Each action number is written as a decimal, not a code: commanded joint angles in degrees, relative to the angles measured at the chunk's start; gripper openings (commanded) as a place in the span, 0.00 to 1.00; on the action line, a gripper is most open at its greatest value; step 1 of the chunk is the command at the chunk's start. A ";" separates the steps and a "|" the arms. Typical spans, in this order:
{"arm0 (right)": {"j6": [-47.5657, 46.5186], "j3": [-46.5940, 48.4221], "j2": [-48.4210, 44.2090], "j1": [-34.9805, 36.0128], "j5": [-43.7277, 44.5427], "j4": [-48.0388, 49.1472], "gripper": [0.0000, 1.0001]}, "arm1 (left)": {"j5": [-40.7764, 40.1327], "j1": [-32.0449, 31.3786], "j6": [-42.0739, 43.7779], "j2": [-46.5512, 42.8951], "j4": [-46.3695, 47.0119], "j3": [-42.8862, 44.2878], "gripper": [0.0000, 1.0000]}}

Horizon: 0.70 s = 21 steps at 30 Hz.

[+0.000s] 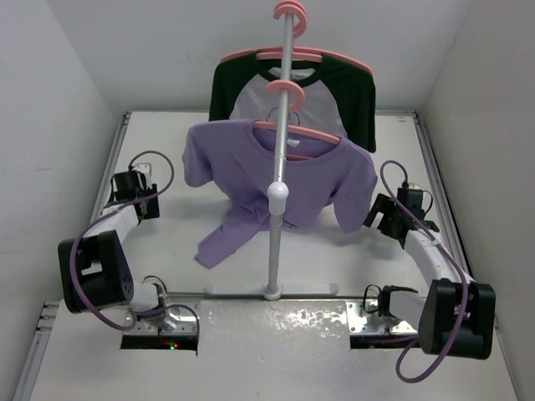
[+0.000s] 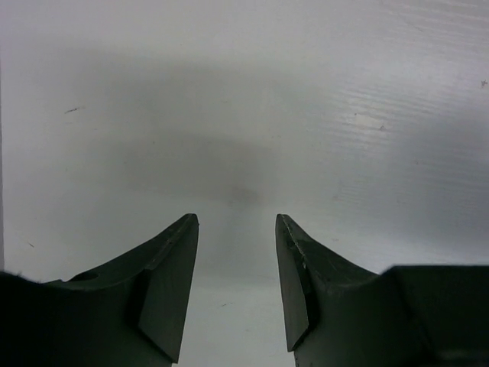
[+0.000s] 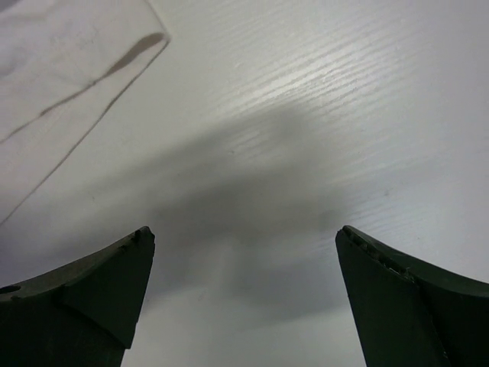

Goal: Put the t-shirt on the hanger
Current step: Reset both arms

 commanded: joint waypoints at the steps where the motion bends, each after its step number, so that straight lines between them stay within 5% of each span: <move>1: 1.38 -0.13 -0.70 -0.05 2.04 6.01 0.99 | -0.69 1.42 -2.71 -2.56 5.62 -0.86 0.43; 21: 4.27 -0.48 -2.64 -0.14 6.17 4.52 0.99 | 0.20 3.18 -3.68 -2.82 6.06 -2.18 0.43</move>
